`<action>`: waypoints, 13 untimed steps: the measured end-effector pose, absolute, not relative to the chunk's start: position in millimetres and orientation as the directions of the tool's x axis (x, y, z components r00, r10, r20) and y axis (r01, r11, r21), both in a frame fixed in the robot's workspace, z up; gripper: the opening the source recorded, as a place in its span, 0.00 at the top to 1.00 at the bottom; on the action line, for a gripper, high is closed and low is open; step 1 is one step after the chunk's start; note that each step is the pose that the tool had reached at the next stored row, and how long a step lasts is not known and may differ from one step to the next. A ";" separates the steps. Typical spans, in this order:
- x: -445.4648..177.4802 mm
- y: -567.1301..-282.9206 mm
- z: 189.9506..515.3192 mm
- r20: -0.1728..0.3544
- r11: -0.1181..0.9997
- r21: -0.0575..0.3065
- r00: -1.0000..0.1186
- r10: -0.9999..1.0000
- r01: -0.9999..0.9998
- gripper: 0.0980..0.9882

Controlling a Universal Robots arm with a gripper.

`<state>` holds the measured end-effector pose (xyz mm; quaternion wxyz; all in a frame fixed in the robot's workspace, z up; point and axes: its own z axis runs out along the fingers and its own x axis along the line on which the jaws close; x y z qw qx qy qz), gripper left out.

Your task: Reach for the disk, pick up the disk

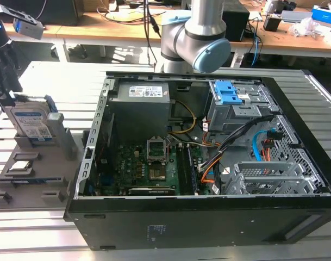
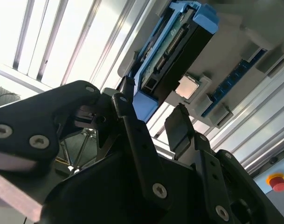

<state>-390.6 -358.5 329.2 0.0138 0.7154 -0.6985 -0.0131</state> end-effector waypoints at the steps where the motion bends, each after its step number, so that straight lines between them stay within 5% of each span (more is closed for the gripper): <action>1: -392.0 -358.5 327.3 0.001 -0.024 0.038 0.024 -1.000 -0.999 0.50; 13: -394.6 -358.5 303.9 0.001 -0.024 0.038 0.024 -1.000 -0.999 0.50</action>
